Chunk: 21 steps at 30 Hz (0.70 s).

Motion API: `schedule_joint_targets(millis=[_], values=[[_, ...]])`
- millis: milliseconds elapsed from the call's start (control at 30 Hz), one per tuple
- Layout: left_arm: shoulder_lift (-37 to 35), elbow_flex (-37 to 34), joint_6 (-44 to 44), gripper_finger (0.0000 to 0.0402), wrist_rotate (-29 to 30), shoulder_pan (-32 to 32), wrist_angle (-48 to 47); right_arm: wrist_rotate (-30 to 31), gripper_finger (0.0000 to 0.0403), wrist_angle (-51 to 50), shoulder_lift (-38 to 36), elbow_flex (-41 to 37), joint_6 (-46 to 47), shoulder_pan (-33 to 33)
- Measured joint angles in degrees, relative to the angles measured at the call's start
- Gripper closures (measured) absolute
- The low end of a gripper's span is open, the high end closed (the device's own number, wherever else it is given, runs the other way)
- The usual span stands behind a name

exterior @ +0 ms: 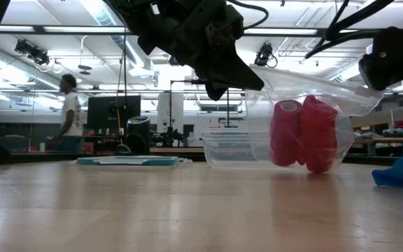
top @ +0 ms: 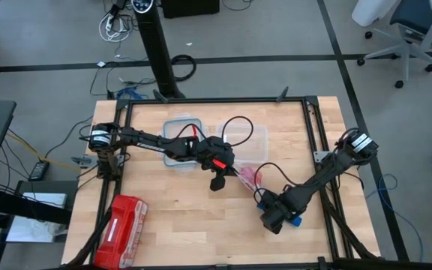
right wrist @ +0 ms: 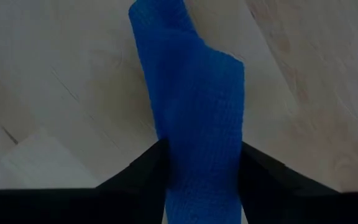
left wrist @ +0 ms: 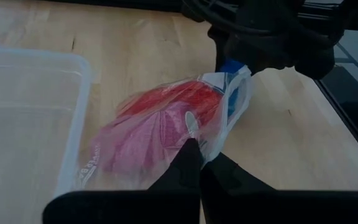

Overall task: Roll bandage
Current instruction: Put the blue bandage into the transparent zip bag

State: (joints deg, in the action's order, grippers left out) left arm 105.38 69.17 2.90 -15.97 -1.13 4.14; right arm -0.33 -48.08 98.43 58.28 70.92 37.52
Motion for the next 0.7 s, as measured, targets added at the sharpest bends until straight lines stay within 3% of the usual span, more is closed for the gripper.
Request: schedule_joint_targets(millis=[100,267,700], values=[[0.00,0.00,0.00,0.0401,0.00,0.00,0.20,1.86,0.0258,-0.60,-1.31,0.58,0.24,0.42],[0.00,0.00,0.02,0.0401,0.00,-0.02,1.27,10.39,0.0269,-1.51,-6.33,1.66,1.08,1.68],[0.00,0.00,1.41,0.0401,0.05,-0.04,1.77,43.97,0.0270,-0.71,-16.31,1.64,3.51,5.89]])
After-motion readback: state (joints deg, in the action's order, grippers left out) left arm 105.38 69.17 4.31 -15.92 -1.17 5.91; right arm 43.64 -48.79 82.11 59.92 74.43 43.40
